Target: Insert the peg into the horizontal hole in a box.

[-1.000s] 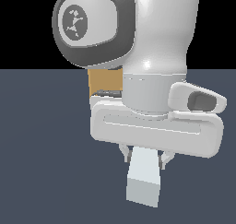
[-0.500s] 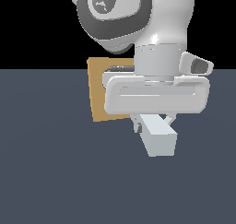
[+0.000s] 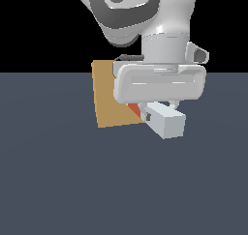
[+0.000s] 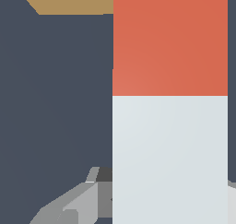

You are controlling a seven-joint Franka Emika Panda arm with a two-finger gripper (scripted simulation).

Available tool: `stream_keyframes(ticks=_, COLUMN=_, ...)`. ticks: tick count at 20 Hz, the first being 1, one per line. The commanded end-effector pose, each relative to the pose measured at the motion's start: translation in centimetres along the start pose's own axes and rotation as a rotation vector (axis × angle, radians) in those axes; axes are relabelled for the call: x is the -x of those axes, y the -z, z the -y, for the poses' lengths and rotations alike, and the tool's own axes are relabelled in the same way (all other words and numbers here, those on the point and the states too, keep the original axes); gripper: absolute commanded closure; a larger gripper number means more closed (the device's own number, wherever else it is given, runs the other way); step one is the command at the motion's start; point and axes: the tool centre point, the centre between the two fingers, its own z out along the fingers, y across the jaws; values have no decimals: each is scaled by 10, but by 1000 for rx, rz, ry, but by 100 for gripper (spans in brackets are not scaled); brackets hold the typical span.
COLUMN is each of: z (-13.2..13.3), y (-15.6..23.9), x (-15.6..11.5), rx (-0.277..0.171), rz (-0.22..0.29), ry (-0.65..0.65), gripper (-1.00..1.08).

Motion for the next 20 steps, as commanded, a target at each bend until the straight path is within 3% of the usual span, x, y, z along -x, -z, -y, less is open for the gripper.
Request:
stream_keyframes(ticks=1, z=-2, y=5, x=-3, rx=4, rz=1, ry=21, gripper=108)
stream_keyframes(ticks=20, z=-1, y=4, x=-2, rx=3, rz=1, ry=13, gripper=108)
